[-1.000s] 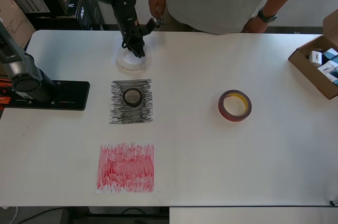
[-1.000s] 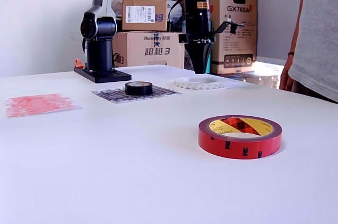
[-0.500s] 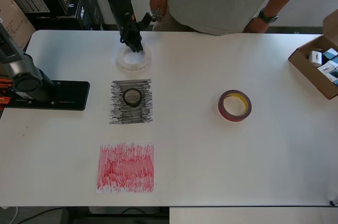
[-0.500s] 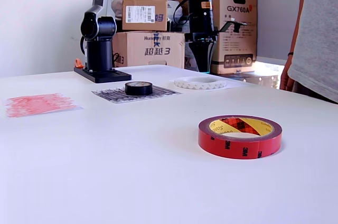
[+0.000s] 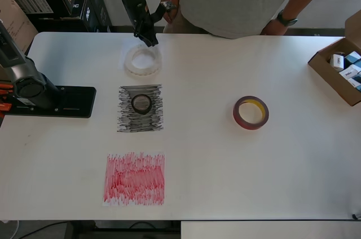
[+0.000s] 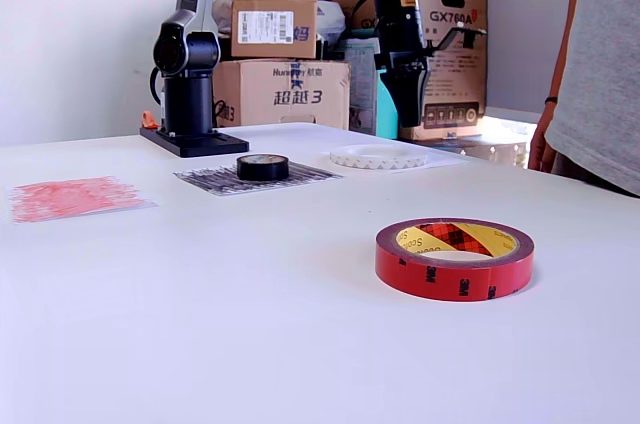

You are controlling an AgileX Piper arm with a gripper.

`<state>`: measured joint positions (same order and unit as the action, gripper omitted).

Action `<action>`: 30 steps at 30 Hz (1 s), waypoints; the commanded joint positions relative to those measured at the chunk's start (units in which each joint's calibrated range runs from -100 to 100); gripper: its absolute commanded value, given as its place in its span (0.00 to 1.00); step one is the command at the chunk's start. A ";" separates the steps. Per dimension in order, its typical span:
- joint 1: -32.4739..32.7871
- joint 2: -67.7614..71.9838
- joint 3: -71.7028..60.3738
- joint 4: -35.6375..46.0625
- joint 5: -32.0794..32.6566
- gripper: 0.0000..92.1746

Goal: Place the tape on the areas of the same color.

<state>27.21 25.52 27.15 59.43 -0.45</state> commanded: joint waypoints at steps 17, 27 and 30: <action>-2.50 1.42 -1.12 -1.35 1.61 0.29; -13.78 0.39 -3.93 -1.44 1.03 0.29; -20.02 -0.17 -8.11 2.21 0.87 0.29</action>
<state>15.82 25.56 22.25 58.91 0.54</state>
